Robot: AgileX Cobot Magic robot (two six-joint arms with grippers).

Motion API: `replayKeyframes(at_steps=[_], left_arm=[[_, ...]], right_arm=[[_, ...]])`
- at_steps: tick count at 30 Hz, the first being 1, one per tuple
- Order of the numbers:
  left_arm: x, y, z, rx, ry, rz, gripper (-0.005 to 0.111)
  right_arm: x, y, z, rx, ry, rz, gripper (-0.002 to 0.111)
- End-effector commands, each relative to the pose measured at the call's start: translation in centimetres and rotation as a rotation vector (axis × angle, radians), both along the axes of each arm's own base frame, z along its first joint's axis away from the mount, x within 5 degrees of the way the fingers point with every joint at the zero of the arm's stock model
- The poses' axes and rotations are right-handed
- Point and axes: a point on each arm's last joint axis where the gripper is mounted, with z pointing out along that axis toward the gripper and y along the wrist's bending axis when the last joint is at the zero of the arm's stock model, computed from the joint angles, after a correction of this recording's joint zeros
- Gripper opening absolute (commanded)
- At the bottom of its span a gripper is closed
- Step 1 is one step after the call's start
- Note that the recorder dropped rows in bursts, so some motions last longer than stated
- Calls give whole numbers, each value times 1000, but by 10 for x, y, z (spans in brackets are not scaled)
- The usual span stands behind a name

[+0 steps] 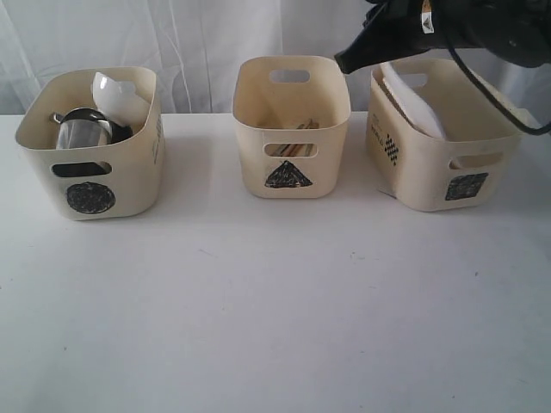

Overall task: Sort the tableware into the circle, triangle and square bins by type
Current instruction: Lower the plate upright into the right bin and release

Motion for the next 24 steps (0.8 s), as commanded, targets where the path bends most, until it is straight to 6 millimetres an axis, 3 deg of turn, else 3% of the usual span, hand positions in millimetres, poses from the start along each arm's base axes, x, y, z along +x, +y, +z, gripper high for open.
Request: replayKeyframes(at_steps=[1,6,9,12,15,21,24], left_arm=[[0,0,-1,-5,-4,2,14],[0,0,-1,-5,-4,2,14],[0,0,-1,-5,-4,2,14],[0,0,-1,-5,-4,2,14],[0,0,-1,-5,-4,2,14],[0,0,-1,-5,-4,2,14],[0,0,-1,-5,-4,2,14]], right_arm=[[-5,-5,13,0,-28,-17,25],[-22,-13,28,13,-28,-70,25],[-48,-19,32,71,-39,-83,23],[-86,-24,32,182,-73,-68,13],[-126,-29,21,241,-87,-41,0],[-209,-40,-23,369,-107,5,0],[-240,-50,-38,436,-109,-51,0]])
